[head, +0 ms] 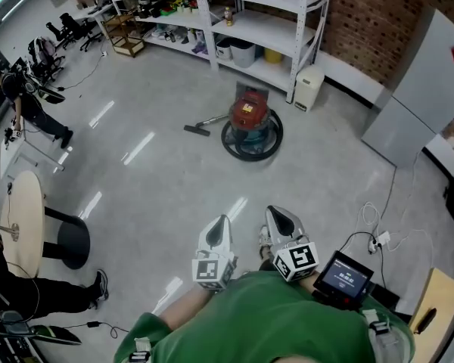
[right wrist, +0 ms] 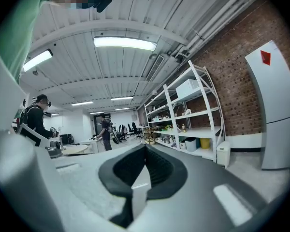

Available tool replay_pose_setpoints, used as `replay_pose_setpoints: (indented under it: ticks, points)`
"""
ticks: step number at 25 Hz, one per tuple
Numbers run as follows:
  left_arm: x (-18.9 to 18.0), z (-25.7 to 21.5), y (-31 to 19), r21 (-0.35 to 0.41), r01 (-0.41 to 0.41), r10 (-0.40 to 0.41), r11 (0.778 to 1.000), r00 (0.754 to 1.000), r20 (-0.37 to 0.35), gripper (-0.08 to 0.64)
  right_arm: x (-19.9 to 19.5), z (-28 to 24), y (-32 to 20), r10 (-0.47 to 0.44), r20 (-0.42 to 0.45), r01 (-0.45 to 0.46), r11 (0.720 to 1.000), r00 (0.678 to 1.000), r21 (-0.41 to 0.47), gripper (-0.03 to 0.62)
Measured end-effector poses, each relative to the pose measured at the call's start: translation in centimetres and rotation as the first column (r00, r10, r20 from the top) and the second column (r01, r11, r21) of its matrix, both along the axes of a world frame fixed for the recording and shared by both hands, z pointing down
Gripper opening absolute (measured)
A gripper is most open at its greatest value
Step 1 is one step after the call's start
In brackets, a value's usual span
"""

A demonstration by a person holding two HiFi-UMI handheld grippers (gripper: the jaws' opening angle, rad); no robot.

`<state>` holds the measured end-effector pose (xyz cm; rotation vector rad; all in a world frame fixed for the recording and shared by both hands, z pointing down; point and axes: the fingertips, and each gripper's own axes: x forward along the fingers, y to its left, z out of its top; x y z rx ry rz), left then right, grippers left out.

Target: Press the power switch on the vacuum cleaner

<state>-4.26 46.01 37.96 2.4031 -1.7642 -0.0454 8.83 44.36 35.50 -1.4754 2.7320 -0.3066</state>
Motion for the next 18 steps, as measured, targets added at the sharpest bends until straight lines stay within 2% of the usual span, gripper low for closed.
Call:
replay_pose_setpoints:
  ticks: [18]
  points:
    - [4.3, -2.0, -17.3, 0.042, 0.003, -0.006, 0.999, 0.997, 0.072, 0.008, 3.5, -0.5, -17.2, -0.048, 0.051, 0.047, 0.999, 0.998, 0.013, 0.002]
